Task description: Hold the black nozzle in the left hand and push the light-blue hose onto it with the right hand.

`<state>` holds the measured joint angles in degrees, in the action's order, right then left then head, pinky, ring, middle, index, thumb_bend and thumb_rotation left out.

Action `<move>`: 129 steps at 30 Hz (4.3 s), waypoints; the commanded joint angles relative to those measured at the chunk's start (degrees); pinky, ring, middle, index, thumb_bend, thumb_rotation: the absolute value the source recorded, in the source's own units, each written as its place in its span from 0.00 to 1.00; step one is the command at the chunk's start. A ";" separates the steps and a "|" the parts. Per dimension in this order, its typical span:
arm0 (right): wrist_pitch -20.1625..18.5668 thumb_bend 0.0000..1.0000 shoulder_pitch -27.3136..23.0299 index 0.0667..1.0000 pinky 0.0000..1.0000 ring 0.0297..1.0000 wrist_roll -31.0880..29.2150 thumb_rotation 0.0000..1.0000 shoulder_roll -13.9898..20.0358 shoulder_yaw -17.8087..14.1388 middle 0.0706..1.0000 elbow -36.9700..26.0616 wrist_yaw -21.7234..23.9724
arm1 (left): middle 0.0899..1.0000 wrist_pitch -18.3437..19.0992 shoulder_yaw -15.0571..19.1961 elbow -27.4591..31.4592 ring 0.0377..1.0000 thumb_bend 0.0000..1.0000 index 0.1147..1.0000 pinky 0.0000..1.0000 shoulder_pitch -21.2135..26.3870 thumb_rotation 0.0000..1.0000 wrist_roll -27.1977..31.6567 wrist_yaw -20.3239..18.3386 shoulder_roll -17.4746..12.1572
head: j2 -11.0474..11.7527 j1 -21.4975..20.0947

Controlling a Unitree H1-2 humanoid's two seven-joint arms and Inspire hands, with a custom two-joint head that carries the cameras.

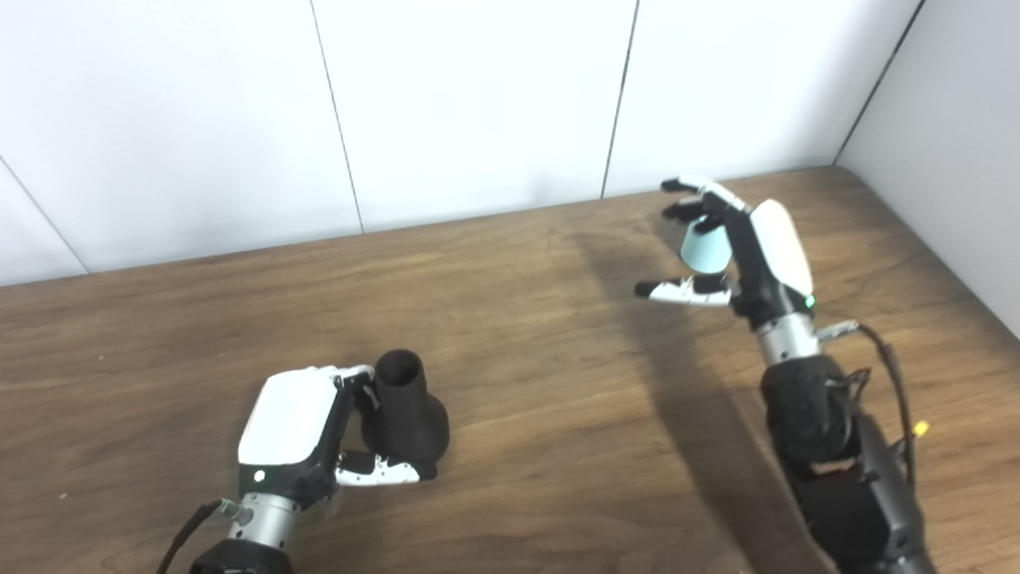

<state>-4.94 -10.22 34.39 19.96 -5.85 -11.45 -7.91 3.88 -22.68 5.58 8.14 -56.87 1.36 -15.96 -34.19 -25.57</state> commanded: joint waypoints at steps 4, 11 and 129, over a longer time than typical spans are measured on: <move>-1.83 0.78 -4.87 0.72 0.60 0.64 3.51 0.12 4.37 -0.96 0.64 -1.85 1.06 | 0.45 0.93 0.44 -0.74 0.58 0.52 0.41 0.66 -1.04 0.00 -0.28 -2.61 -1.20 | 0.31 -1.28; -6.70 0.87 -9.80 0.78 0.65 0.78 7.73 0.12 10.07 0.29 0.75 0.21 7.29 | 0.44 0.41 0.80 -0.76 0.58 0.52 0.42 0.66 -1.58 0.00 0.22 -1.96 -1.07 | 0.59 -1.86; -17.40 0.52 -24.92 0.48 0.43 0.40 3.75 0.00 9.75 17.98 0.42 -23.45 45.02 | 0.43 4.68 -2.73 0.41 0.58 0.53 0.42 0.70 -3.13 0.00 -6.23 -3.54 3.77 | -4.19 19.96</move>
<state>-21.88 -32.17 38.18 29.63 12.83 -32.56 37.14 8.31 -24.13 7.01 6.80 -62.46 0.06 -12.21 -38.32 -5.54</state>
